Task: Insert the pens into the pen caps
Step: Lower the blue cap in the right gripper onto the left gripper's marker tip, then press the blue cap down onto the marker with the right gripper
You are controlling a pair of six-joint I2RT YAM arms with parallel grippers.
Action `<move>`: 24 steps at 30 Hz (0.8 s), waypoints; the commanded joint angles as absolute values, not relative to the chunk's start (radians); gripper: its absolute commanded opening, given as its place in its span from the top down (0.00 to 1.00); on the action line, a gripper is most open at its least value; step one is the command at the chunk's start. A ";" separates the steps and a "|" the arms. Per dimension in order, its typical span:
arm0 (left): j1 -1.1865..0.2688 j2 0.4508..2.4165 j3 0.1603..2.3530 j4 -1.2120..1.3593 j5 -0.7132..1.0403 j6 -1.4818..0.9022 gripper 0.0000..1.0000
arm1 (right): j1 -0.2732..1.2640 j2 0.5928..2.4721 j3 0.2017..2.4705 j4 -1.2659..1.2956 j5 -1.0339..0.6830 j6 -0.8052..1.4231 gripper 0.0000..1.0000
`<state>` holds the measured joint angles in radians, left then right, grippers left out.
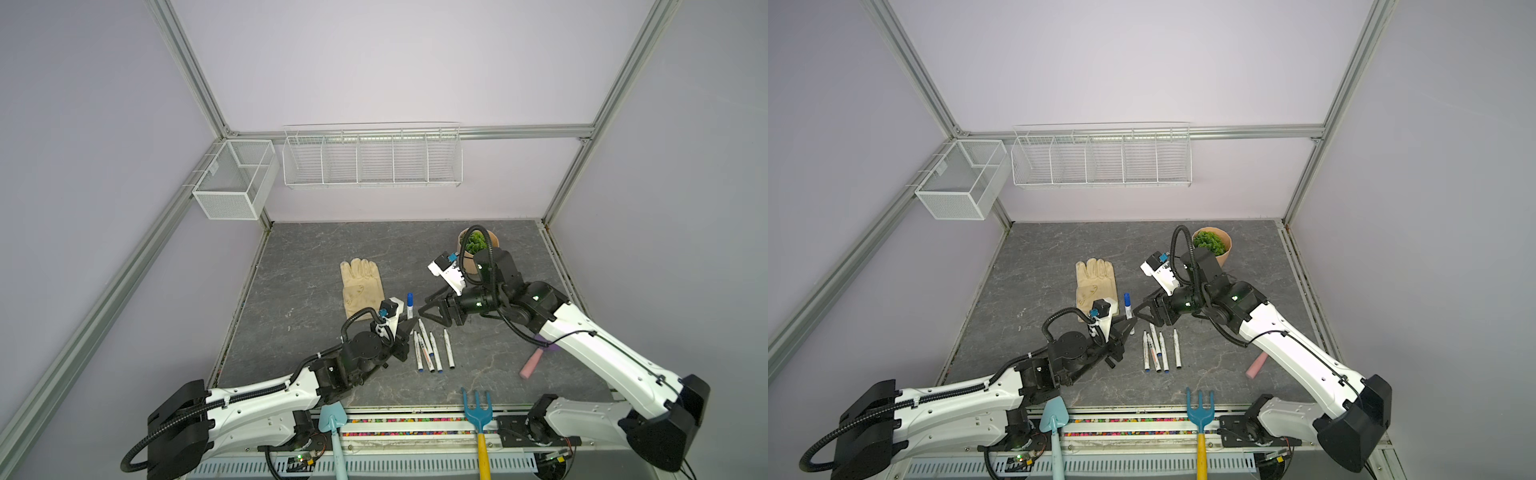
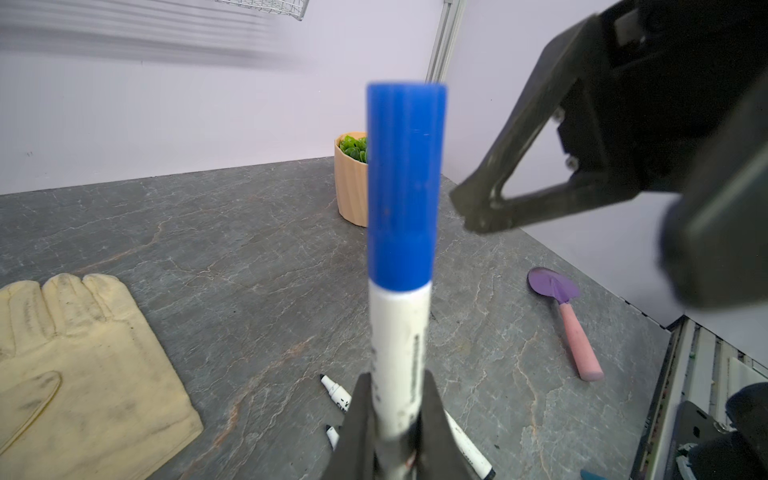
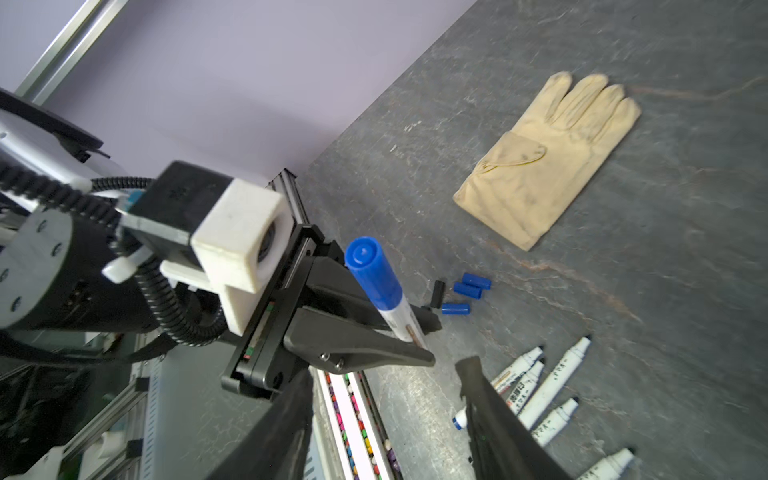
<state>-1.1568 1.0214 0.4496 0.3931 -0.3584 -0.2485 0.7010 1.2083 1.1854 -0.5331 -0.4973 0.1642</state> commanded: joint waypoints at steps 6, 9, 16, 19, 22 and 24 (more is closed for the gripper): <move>-1.179 1.018 0.426 0.417 -0.389 -0.235 1.00 | 0.726 1.264 1.280 -0.469 -0.458 0.173 0.44; -1.184 1.023 0.423 0.431 -0.390 -0.249 1.00 | 0.760 1.306 1.309 -0.474 -0.431 0.163 0.46; -1.191 1.019 0.416 0.448 -0.403 -0.271 1.00 | 0.800 1.355 1.329 -0.482 -0.410 0.155 0.55; -1.194 1.011 0.416 0.441 -0.407 -0.274 1.00 | 0.804 1.355 1.313 -0.476 -0.400 0.163 0.64; -1.194 1.000 0.415 0.436 -0.410 -0.281 1.00 | 0.804 1.353 1.298 -0.471 -0.395 0.168 0.72; -1.194 0.994 0.416 0.430 -0.413 -0.291 1.00 | 0.803 1.357 1.289 -0.471 -0.395 0.169 0.76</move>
